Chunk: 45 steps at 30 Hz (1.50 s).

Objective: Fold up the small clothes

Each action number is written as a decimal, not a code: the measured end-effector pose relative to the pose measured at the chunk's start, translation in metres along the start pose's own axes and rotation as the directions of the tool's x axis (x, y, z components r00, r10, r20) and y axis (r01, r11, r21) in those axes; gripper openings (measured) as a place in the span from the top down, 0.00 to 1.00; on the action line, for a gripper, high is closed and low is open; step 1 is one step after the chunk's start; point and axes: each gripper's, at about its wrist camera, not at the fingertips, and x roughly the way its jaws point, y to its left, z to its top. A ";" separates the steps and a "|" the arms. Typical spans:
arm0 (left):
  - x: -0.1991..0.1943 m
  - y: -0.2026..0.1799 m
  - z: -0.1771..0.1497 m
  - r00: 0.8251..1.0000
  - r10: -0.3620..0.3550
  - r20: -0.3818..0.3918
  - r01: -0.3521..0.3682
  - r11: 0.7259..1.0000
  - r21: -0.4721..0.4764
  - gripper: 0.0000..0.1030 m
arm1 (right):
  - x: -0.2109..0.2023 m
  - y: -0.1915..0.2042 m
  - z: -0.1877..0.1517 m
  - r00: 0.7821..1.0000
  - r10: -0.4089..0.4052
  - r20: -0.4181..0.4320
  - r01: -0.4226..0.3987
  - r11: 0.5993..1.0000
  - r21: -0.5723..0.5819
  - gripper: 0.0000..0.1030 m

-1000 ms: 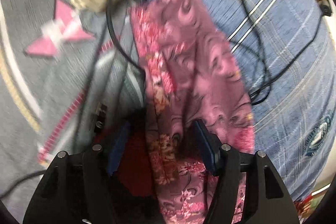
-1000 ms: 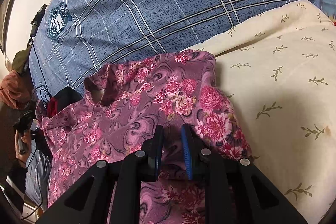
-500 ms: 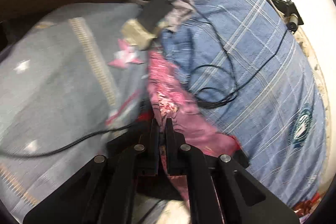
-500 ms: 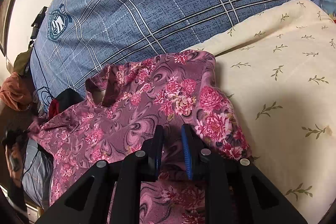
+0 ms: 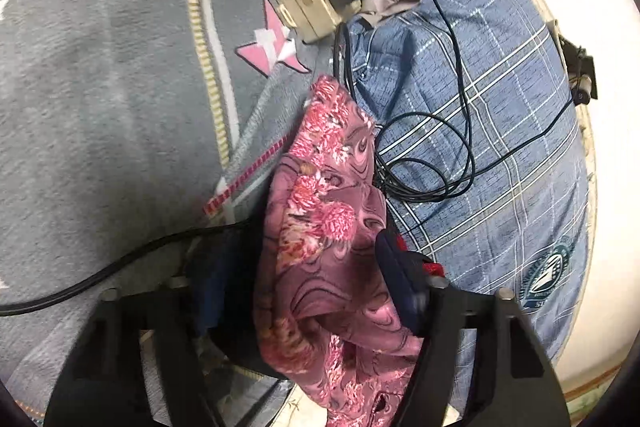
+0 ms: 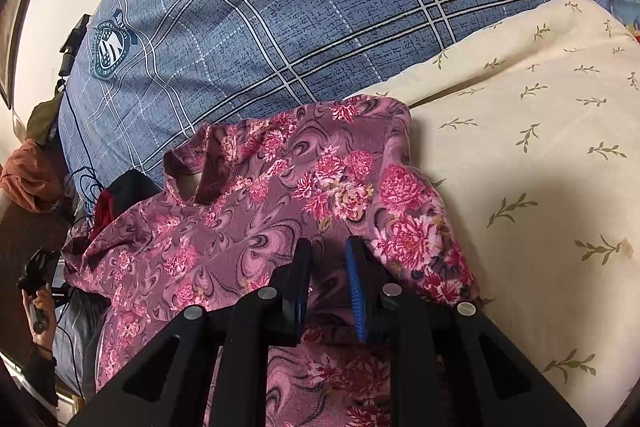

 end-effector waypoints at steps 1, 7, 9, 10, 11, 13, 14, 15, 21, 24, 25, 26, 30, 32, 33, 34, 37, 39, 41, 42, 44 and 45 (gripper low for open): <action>0.000 -0.003 -0.001 1.000 -0.007 -0.011 0.007 1.000 0.013 0.97 | 0.000 0.000 0.000 1.000 0.002 0.001 -0.002 1.000 0.002 0.81; -0.033 -0.050 -0.033 0.999 0.025 0.046 -0.032 0.985 0.167 0.96 | -0.002 -0.002 -0.001 1.000 0.012 0.005 -0.012 1.000 0.011 0.81; -0.045 -0.071 -0.048 0.998 0.010 0.062 -0.023 0.977 0.212 0.96 | -0.002 -0.002 -0.001 1.000 0.013 0.005 -0.013 1.000 0.012 0.81; -0.049 -0.079 -0.054 0.998 0.005 0.065 -0.020 0.973 0.231 0.96 | -0.002 -0.003 -0.001 1.000 0.015 0.006 -0.015 1.000 0.013 0.81; -0.054 -0.090 -0.062 0.998 -0.009 0.070 -0.009 0.967 0.253 0.96 | -0.002 -0.003 -0.001 1.000 0.016 0.007 -0.016 1.000 0.014 0.81; -0.063 -0.111 -0.081 0.997 -0.033 0.073 0.011 0.957 0.292 0.96 | -0.002 -0.003 -0.001 1.000 0.020 0.007 -0.020 1.000 0.016 0.81; -0.066 -0.120 -0.090 0.996 -0.049 0.070 0.026 0.951 0.308 0.96 | -0.002 -0.003 -0.001 1.000 0.022 0.008 -0.022 1.000 0.018 0.81; -0.067 -0.130 -0.102 0.996 -0.064 0.061 0.041 0.944 0.327 0.96 | -0.002 -0.004 -0.001 1.000 0.024 0.008 -0.024 1.000 0.019 0.81; -0.041 -0.186 -0.175 0.994 -0.106 -0.027 0.108 0.905 0.411 0.96 | -0.003 -0.005 -0.001 0.999 0.032 0.010 -0.032 0.999 0.024 0.81; -0.009 -0.208 -0.219 0.991 -0.090 -0.097 0.124 0.888 0.442 0.96 | -0.003 -0.006 -0.001 0.999 0.038 0.012 -0.038 0.999 0.028 0.81; -0.001 -0.212 -0.230 0.990 -0.083 -0.117 0.128 0.883 0.451 0.96 | -0.003 -0.006 -0.001 0.999 0.041 0.012 -0.042 0.999 0.030 0.81; 0.011 -0.216 -0.244 0.988 -0.067 -0.136 0.124 0.876 0.466 0.96 | -0.003 -0.007 -0.001 0.999 0.045 0.013 -0.045 0.998 0.033 0.81; 0.063 -0.219 -0.303 0.963 0.011 -0.268 0.135 0.845 0.518 0.96 | -0.004 -0.010 -0.001 0.998 0.066 0.014 -0.066 0.997 0.048 0.81; 0.082 -0.215 -0.325 0.935 0.041 -0.353 0.160 0.838 0.522 0.95 | -0.004 -0.011 0.000 0.997 0.073 0.013 -0.074 0.996 0.056 0.81; 0.087 -0.211 -0.335 0.919 0.048 -0.391 0.175 0.838 0.516 0.92 | -0.004 -0.011 0.000 0.997 0.072 0.012 -0.072 0.996 0.055 0.81; 0.089 -0.208 -0.342 0.902 0.046 -0.429 0.202 0.834 0.514 0.87 | -0.003 -0.010 0.000 0.998 0.067 0.007 -0.067 0.996 0.054 0.81; 0.072 -0.194 -0.342 0.881 0.004 -0.474 0.249 0.846 0.471 0.73 | -0.003 -0.003 0.004 0.999 0.029 -0.021 -0.028 0.999 0.040 0.80; 0.047 -0.174 -0.326 0.897 -0.076 -0.435 0.264 0.883 0.389 0.48 | -0.004 0.009 0.008 0.999 -0.015 -0.046 0.015 1.000 0.003 0.69; 0.025 -0.154 -0.308 0.934 -0.097 -0.345 0.223 0.911 0.347 0.33 | -0.007 0.030 0.010 0.999 -0.013 -0.050 0.010 0.999 -0.052 0.62; 0.016 -0.143 -0.300 0.948 -0.106 -0.302 0.209 0.920 0.332 0.32 | -0.008 0.042 0.011 0.999 0.013 -0.052 -0.016 0.997 -0.075 0.61; 0.015 -0.129 -0.287 0.957 -0.091 -0.274 0.176 0.936 0.304 0.32 | -0.005 0.070 0.011 0.995 0.069 -0.071 -0.078 0.989 -0.122 0.53; 0.020 -0.123 -0.280 0.951 -0.102 -0.293 0.185 0.944 0.272 0.32 | -0.001 0.085 0.012 0.991 0.090 -0.095 -0.104 0.983 -0.149 0.43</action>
